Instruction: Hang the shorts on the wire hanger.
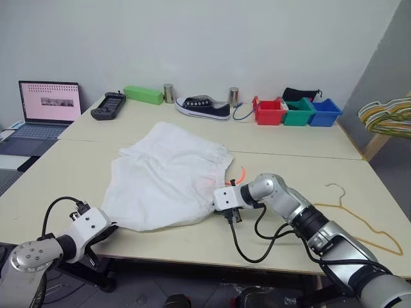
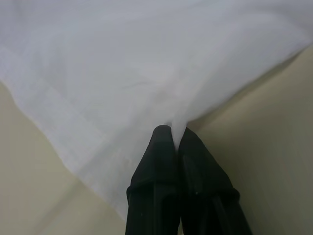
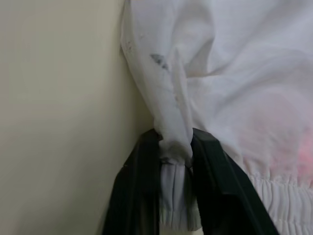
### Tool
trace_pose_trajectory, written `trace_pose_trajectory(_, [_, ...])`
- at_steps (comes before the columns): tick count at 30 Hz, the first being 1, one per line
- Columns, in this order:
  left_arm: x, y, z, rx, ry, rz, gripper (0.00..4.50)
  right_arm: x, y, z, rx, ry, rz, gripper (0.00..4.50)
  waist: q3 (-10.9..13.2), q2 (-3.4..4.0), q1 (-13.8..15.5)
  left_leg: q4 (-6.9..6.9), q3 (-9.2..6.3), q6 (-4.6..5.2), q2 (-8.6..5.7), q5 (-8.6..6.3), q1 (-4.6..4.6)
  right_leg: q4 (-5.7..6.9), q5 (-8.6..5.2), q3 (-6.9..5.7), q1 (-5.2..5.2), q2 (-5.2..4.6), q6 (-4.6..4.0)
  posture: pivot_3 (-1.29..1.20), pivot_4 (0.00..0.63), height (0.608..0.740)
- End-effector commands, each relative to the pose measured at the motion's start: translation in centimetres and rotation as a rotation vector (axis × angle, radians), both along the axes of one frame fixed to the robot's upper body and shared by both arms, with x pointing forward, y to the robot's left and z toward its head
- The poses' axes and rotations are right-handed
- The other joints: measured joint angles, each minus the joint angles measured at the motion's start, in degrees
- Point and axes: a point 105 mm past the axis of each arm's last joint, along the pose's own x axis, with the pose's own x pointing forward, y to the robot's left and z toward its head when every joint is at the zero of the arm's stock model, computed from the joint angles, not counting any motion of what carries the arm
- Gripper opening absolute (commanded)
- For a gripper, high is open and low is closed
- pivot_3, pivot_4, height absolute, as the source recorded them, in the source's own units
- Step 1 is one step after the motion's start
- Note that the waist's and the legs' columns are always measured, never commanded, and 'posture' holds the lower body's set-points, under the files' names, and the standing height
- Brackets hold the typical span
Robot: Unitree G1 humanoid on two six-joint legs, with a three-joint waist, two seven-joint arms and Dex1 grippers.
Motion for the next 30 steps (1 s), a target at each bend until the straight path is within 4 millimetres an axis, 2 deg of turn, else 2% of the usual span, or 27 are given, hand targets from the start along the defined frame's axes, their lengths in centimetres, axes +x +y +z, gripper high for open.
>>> trace_pose_trajectory(1, [0.2,-0.6,0.5,-0.010,-0.002,-0.021,0.00,1.6,-1.9,0.1,-0.069,-0.063,-0.040,0.32,0.0,0.04,0.0,0.00,0.00,0.00,0.00,0.00,0.00,0.00,0.00,0.00,0.00,0.00,0.00,0.01,0.014,0.740])
trace_pose_trajectory(5, [0.4,-0.9,0.7,-0.003,-0.005,-0.030,0.00,2.5,-2.7,0.5,-0.074,-0.075,-0.069,0.32,0.0,0.08,0.0,0.00,0.02,0.00,-0.01,0.00,-0.01,0.00,0.00,0.00,0.00,0.00,0.00,0.00,0.014,0.740])
trace_pose_trajectory(8, [0.5,-1.7,1.3,-0.019,0.003,-0.061,0.00,2.4,-3.4,0.7,-0.082,-0.061,-0.064,0.32,0.0,0.08,0.1,0.00,0.02,0.00,-0.01,0.00,-0.01,0.00,0.00,0.01,0.00,0.00,0.00,-0.01,0.015,0.740])
trace_pose_trajectory(13, [-0.4,-5.3,2.9,-0.066,0.073,-0.218,0.00,-0.3,-6.1,0.7,-0.153,0.020,0.040,0.32,0.0,0.02,0.4,0.02,0.02,-0.01,-0.08,0.00,-0.23,-0.05,0.00,0.00,-0.03,-0.05,0.00,-0.01,0.015,0.740])
trace_pose_trajectory(19, [0.4,-8.2,4.0,-0.053,0.061,-0.327,0.00,-3.9,-11.5,0.3,-0.297,0.111,0.106,0.32,0.0,0.28,0.9,-0.01,0.06,-0.09,-0.09,-0.08,-0.27,-0.07,-0.12,-0.01,0.03,-0.05,-0.12,-0.03,0.018,0.740])
trace_pose_trajectory(22, [0.2,-9.0,3.5,-0.046,0.098,-0.374,0.00,-5.4,-12.8,0.1,-0.317,0.154,0.101,0.32,0.0,0.30,1.0,-0.02,0.06,-0.11,-0.08,-0.10,-0.27,-0.07,-0.16,-0.01,0.04,-0.02,-0.15,-0.03,0.023,0.740])
trace_pose_trajectory(30, [-1.0,-9.4,1.4,0.007,0.218,-0.483,0.00,-9.3,-14.4,0.6,-0.333,0.276,0.102,0.32,0.1,0.28,0.9,0.01,0.14,-0.14,-0.07,-0.12,-0.19,-0.12,-0.18,0.06,-0.02,-0.03,-0.13,-0.06,0.038,0.740])
